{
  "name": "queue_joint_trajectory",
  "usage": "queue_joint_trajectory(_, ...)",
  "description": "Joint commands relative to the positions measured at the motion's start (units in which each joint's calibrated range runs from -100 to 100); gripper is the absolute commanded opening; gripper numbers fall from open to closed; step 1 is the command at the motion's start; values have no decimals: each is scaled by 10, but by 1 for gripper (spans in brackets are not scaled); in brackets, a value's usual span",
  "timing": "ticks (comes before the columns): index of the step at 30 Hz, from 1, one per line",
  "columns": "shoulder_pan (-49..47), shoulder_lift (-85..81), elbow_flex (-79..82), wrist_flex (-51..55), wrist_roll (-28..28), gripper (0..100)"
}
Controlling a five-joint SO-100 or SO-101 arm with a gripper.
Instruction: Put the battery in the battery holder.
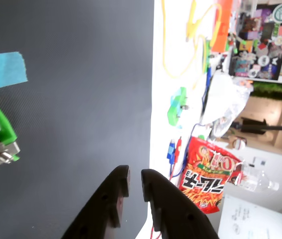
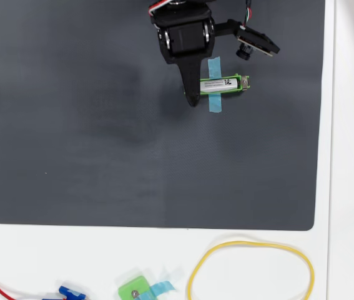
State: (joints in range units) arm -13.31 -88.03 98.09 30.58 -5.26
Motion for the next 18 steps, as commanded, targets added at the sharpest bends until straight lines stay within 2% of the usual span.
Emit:
queue_joint_trajectory(1, 9, -70, 8, 50, 0, 0)
queue_joint_trajectory(5, 10, -116, 19, 144, 2, 0)
queue_joint_trajectory(18, 10, -115, 19, 137, -1, 0)
